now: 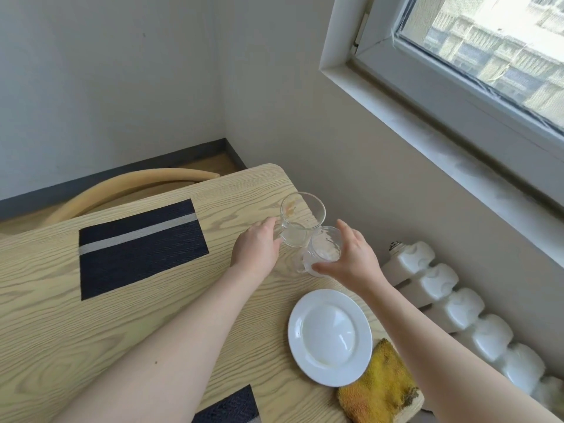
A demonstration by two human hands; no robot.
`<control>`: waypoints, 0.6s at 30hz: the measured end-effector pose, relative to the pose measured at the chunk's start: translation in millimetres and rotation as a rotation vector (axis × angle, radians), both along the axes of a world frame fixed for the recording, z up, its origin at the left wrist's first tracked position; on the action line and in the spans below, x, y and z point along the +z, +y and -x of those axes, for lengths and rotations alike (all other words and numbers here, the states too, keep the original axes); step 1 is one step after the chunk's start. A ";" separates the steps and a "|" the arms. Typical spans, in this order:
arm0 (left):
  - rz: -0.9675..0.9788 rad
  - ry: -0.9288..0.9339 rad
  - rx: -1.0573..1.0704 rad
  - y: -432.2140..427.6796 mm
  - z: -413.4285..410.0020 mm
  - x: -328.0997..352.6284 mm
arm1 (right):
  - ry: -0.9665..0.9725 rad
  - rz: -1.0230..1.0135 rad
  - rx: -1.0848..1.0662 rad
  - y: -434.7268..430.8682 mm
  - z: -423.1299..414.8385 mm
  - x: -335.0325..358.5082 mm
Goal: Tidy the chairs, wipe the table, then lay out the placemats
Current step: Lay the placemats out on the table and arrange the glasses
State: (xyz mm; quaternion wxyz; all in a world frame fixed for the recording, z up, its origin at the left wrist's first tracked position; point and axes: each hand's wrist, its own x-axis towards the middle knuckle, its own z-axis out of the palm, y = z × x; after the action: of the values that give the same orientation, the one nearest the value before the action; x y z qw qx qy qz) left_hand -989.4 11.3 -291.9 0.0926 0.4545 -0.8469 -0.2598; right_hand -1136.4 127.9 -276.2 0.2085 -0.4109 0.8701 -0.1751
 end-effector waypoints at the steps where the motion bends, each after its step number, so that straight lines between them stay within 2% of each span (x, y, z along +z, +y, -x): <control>1: 0.000 0.000 -0.004 1.5 -4.5 0.7 | -0.003 0.019 -0.006 2.4 -1.1 0.9; 7: 0.014 -0.044 -0.093 20.6 -48.4 2.4 | 0.044 0.127 -0.023 27.5 -22.8 4.0; 13: 0.023 -0.097 -0.149 49.6 -118.1 6.4 | 0.145 0.106 -0.038 65.6 -57.9 7.0; 16: 0.019 -0.106 -0.152 67.6 -150.9 11.2 | 0.171 -0.003 -0.047 85.6 -84.8 1.0; 18: 0.017 -0.123 -0.175 83.1 -172.5 14.5 | 0.162 -0.172 0.013 103.2 -113.1 -10.3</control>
State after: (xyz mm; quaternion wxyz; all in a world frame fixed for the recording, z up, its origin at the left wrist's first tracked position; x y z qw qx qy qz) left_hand -816.8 94.5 -277.4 0.0211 0.3930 -0.8898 -0.2311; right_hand -1023.3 231.2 -286.5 0.1730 -0.4100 0.8932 -0.0645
